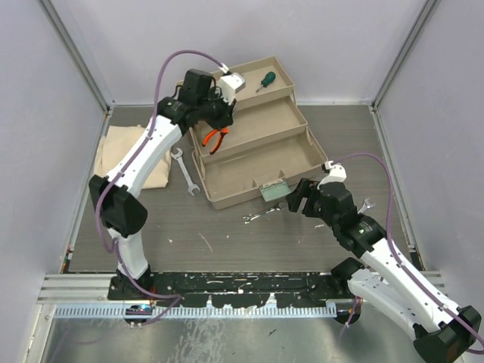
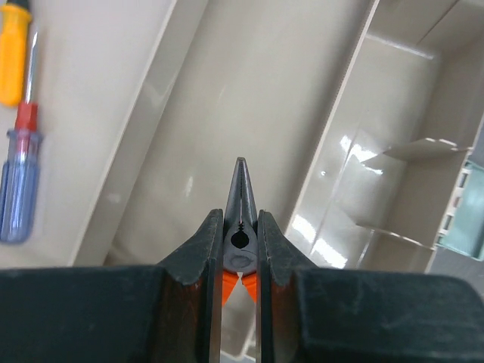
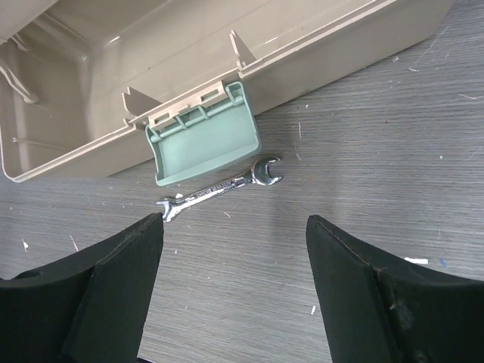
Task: Sort the tools into containers
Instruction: Place the pliers in the storage box.
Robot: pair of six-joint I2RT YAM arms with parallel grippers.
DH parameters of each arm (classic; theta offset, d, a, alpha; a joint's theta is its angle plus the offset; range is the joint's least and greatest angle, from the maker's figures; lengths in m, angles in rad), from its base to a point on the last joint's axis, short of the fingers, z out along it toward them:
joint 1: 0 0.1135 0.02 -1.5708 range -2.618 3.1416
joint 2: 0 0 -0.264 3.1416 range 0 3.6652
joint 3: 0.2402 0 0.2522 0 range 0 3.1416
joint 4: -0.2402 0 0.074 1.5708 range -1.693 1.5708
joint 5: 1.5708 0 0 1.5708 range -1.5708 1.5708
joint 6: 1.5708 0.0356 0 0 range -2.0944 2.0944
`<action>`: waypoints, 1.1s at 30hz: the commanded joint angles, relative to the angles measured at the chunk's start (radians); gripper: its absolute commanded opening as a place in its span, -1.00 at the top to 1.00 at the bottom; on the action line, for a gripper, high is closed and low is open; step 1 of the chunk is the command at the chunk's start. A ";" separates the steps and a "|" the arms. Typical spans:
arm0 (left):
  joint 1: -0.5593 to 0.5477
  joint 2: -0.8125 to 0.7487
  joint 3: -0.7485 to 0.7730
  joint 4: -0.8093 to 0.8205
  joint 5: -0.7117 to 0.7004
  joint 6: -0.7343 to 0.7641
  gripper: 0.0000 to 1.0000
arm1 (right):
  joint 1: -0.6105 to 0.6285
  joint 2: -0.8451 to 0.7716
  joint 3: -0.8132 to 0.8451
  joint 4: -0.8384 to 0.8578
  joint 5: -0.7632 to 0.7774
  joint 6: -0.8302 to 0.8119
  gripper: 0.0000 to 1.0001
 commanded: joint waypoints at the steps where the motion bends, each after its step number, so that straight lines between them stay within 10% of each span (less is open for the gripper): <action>1: -0.024 0.081 0.171 -0.057 0.029 0.194 1.00 | -0.001 -0.037 -0.004 -0.009 0.018 -0.002 -0.61; 19: -0.084 0.342 0.360 -0.175 -0.121 0.380 0.99 | -0.001 -0.031 0.022 -0.038 0.013 -0.029 -0.62; 33: -0.094 0.347 0.352 -0.130 -0.156 0.338 0.09 | -0.001 -0.084 0.031 -0.103 0.067 0.001 -0.62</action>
